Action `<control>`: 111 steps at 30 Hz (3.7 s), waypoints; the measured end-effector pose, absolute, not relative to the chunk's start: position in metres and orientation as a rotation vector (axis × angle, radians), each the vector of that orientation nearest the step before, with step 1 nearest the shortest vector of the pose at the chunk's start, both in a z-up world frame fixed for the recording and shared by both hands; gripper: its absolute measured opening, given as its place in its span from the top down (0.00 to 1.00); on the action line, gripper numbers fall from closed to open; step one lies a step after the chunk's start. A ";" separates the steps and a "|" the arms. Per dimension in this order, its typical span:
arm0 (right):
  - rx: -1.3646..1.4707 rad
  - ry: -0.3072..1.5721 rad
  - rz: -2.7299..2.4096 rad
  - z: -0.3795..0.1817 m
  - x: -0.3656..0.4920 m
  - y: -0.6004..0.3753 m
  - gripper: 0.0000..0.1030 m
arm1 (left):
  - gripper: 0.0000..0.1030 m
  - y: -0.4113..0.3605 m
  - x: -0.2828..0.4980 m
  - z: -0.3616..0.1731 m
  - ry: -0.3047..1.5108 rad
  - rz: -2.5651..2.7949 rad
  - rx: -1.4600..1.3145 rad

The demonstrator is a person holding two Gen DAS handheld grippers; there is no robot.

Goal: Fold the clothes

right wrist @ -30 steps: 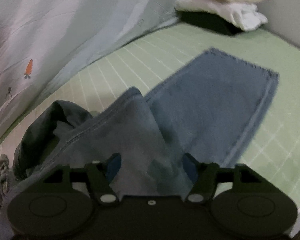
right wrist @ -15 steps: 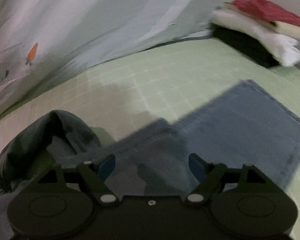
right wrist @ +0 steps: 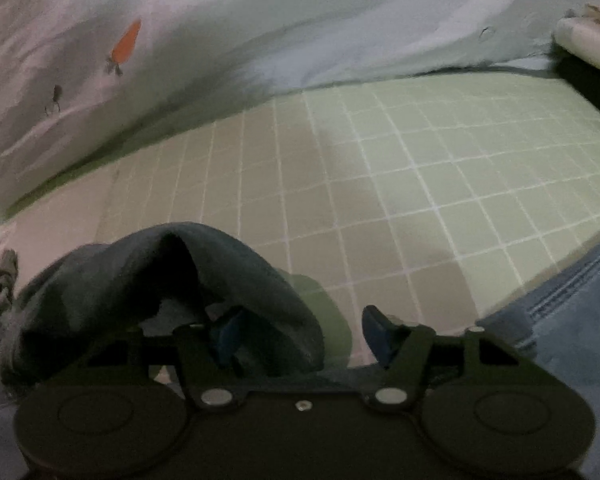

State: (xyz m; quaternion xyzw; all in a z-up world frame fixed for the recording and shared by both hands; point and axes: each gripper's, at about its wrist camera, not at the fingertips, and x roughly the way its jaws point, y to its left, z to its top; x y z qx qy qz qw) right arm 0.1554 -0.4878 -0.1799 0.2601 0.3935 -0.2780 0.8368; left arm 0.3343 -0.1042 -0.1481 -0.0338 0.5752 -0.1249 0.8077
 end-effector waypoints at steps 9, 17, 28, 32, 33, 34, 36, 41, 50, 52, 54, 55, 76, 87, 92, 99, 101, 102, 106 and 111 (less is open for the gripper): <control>0.592 0.775 -0.516 -0.186 0.151 -0.493 0.85 | 0.00 -0.118 0.339 -0.153 1.262 -0.279 -0.022; 0.106 0.589 -0.673 -0.122 0.160 -0.456 0.94 | 0.00 -0.109 0.346 -0.151 1.266 -0.270 -0.106; -0.672 0.379 -0.664 -0.054 0.191 -0.373 0.73 | 0.00 -0.121 0.342 -0.149 1.229 -0.309 -0.086; -0.476 0.647 -0.679 -0.098 0.192 -0.397 0.65 | 0.08 -0.116 0.340 -0.144 1.216 -0.304 -0.085; -0.421 0.692 -0.693 -0.106 0.187 -0.403 0.59 | 0.13 -0.113 0.340 -0.142 1.209 -0.304 -0.092; -0.369 0.717 -0.706 -0.111 0.180 -0.409 0.56 | 0.15 -0.109 0.340 -0.138 1.194 -0.305 -0.101; -0.275 0.743 -0.734 -0.117 0.165 -0.418 0.49 | 0.22 -0.105 0.342 -0.131 1.156 -0.315 -0.100; -0.193 0.816 -0.799 -0.133 0.147 -0.438 0.47 | 0.28 -0.114 0.359 -0.127 1.101 -0.361 -0.046; -0.174 0.832 -0.789 -0.142 0.148 -0.445 0.42 | 0.54 -0.146 0.378 -0.141 1.050 -0.178 0.146; -0.160 0.816 -0.796 -0.141 0.152 -0.447 0.42 | 0.80 -0.146 0.380 -0.141 1.029 -0.113 0.170; -0.162 0.788 -0.798 -0.137 0.154 -0.445 0.42 | 0.82 -0.132 0.388 -0.142 1.019 -0.087 0.153; -0.158 0.777 -0.796 -0.135 0.155 -0.444 0.42 | 0.83 -0.126 0.392 -0.142 1.014 -0.074 0.145; 0.382 0.894 -0.576 -0.191 0.197 -0.484 0.44 | 0.83 -0.070 0.439 -0.143 0.984 0.041 0.043; -0.172 0.583 -0.764 -0.084 0.183 -0.480 0.93 | 0.83 -0.066 0.441 -0.142 0.993 0.019 0.030; -0.602 0.352 -0.901 -0.038 0.173 -0.458 0.91 | 0.82 -0.068 0.440 -0.143 0.991 0.023 0.034; -0.711 0.758 -0.853 -0.134 0.162 -0.444 0.63 | 0.81 -0.072 0.439 -0.144 0.988 0.028 0.053; -0.565 0.969 -0.806 -0.170 0.154 -0.448 0.59 | 0.79 -0.074 0.439 -0.144 0.990 0.023 0.064; -0.504 1.038 -0.789 -0.183 0.150 -0.449 0.58 | 0.77 -0.075 0.439 -0.144 0.992 0.016 0.076; -0.328 1.009 -0.827 -0.179 0.139 -0.447 0.31 | 0.66 -0.082 0.438 -0.142 1.012 -0.018 0.101; -0.149 0.867 -0.876 -0.154 0.141 -0.480 0.05 | 0.31 -0.091 0.419 -0.119 0.981 -0.063 0.056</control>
